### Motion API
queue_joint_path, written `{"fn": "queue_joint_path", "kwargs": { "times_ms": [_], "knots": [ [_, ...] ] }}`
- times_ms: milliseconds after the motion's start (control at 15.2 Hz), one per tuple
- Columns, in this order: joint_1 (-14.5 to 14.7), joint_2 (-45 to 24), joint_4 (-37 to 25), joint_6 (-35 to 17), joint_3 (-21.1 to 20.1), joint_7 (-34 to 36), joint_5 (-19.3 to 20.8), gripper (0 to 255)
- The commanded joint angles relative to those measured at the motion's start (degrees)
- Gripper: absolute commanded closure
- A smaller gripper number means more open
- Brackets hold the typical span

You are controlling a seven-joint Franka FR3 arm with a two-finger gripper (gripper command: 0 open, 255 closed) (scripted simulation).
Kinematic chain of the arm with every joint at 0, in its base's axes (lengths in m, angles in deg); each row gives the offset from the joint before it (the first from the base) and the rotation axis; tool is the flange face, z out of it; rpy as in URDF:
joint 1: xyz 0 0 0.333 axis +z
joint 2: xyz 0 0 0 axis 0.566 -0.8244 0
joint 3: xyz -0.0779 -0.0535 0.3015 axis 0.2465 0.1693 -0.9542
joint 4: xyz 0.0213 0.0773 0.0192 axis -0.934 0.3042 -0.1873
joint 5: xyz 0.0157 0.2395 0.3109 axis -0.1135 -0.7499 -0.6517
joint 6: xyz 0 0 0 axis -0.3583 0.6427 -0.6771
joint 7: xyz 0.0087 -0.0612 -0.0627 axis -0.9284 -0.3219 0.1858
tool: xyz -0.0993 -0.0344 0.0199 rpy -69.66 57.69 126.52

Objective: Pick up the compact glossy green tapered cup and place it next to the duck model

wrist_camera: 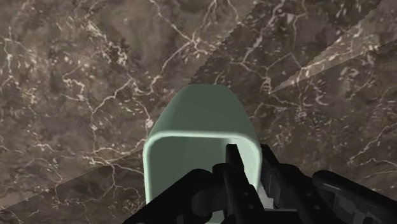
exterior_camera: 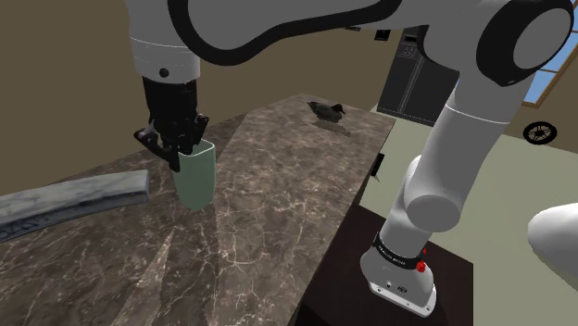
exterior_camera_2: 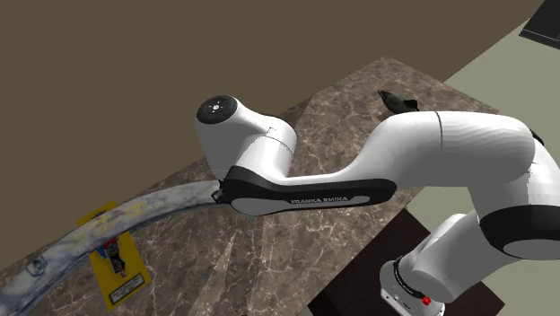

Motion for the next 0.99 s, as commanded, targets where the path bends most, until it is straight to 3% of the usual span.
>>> {"fn": "queue_joint_path", "kwargs": {
  "times_ms": [0,396,924],
  "knots": [
    [0.0,0.0,0.0,0.0,0.0,0.0,0.0,255],
    [0.0,0.0,0.01,-0.01,0.0,0.0,0.0,255],
    [0.01,-0.07,-6.23,6.16,-0.02,-0.23,-0.02,255]
  ]
}}
